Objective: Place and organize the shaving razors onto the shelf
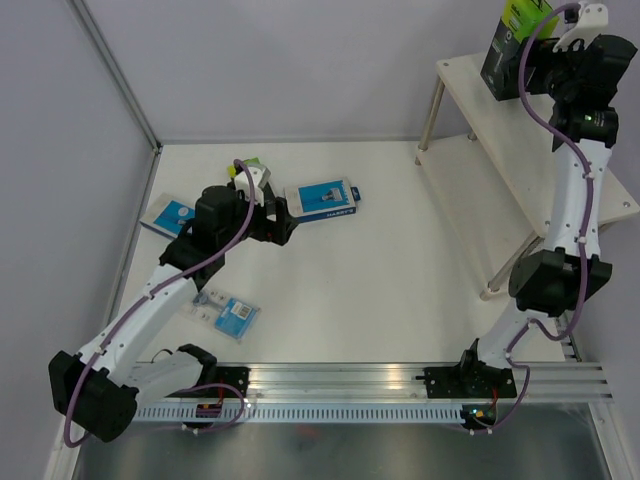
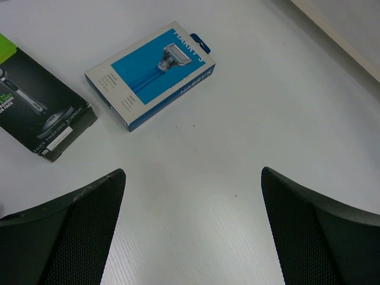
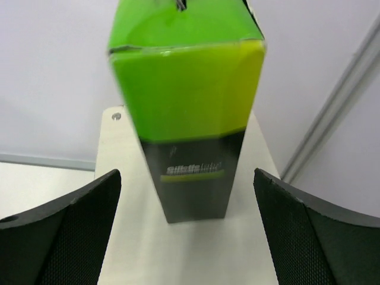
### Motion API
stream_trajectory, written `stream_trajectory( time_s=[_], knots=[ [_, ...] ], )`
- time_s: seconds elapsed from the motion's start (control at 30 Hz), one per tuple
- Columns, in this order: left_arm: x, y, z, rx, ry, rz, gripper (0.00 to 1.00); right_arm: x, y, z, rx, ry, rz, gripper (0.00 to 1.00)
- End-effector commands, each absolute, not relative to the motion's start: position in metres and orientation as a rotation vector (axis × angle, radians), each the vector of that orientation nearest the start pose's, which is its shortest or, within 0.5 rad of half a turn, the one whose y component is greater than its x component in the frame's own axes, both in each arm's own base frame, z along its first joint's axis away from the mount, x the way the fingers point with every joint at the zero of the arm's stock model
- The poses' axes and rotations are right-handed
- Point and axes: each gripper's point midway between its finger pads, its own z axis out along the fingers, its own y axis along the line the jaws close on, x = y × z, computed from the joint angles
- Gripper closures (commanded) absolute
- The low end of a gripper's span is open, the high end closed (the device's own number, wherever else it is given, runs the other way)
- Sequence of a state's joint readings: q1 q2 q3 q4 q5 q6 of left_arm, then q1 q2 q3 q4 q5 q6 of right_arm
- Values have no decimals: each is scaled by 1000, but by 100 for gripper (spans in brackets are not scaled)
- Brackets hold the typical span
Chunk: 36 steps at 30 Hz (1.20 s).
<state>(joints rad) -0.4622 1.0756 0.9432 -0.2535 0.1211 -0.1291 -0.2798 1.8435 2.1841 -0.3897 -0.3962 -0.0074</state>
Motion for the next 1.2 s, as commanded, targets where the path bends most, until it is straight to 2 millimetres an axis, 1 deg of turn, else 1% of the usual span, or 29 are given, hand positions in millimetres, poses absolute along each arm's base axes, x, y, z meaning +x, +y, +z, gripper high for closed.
stream_trajectory(
  time_s=[0.0,0.07,0.1,0.13,0.17,0.2,0.27,0.33,0.37,0.43,0.47,0.5,0.53,0.57,0.6,0.63,0.67,0.7,0.73,0.77,0.83,0.9,0.97,1.0,1.03,1.07,1.1,1.13,1.17],
  knots=[
    [307,-177,262,388,1891,-479,0,481,-89,475,-89,1591,-20,2],
    [308,-173,273,369,1860,-469,0,464,-90,473,-82,1594,-41,2],
    [310,-171,280,355,1839,-459,0,445,-88,474,-62,1585,-63,2],
    [311,-171,284,349,1828,-459,0,435,-89,474,-44,1582,-69,2],
    [312,-172,293,344,1807,-462,0,428,-88,460,-27,1607,-64,2],
    [315,-172,298,325,1795,-467,0,409,-79,472,-47,1577,-54,2],
    [321,-172,306,287,1781,-467,0,393,-64,471,-64,1564,5,2],
    [336,-164,300,185,1815,-413,0,374,-42,466,-114,1527,84,2],
    [347,-162,301,137,1826,-399,0,363,-34,457,-105,1526,129,2],
    [359,-153,296,73,1850,-338,0,356,-21,455,-127,1497,182,2],
    [368,-146,300,38,1847,-314,0,354,-16,441,-116,1518,220,2],
    [378,-142,288,-7,1881,-288,0,346,-6,445,-140,1491,237,2],
    [384,-137,284,-42,1897,-277,0,344,1,441,-142,1489,263,2],
    [393,-124,283,-119,1901,-278,0,343,7,426,-145,1510,295,2],
    [400,-122,273,-144,1929,-300,1,337,23,429,-181,1485,332,2],
    [406,-117,272,-187,1931,-311,0,334,31,425,-201,1478,363,2],
    [413,-103,271,-267,1923,-322,0,330,46,409,-256,1493,431,2],
    [417,-100,269,-291,1919,-340,0,323,60,414,-308,1450,464,2],
    [425,-97,264,-313,1917,-344,0,321,68,410,-327,1447,498,2],
    [434,-90,268,-338,1878,-345,0,319,78,401,-343,1466,556,2],
    [454,-87,262,-349,1879,-315,0,318,99,402,-381,1447,643,2],
    [470,-82,251,-345,1908,-250,0,321,118,391,-397,1476,730,2],
    [492,-79,234,-373,1954,-189,0,330,126,377,-383,1515,786,2],
    [503,-79,242,-385,1934,-186,0,328,137,373,-397,1528,827,2],
    [510,-79,233,-391,1951,-170,0,329,141,366,-406,1542,851,2],
    [519,-78,211,-405,1992,-131,0,332,147,362,-412,1547,875,2],
    [526,-77,202,-413,2005,-113,0,334,150,359,-410,1554,889,2],
    [535,-76,206,-420,1989,-104,0,336,152,356,-404,1564,897,2],
    [542,-76,185,-425,2022,-77,0,341,155,351,-395,1580,912,2]
  ],
)
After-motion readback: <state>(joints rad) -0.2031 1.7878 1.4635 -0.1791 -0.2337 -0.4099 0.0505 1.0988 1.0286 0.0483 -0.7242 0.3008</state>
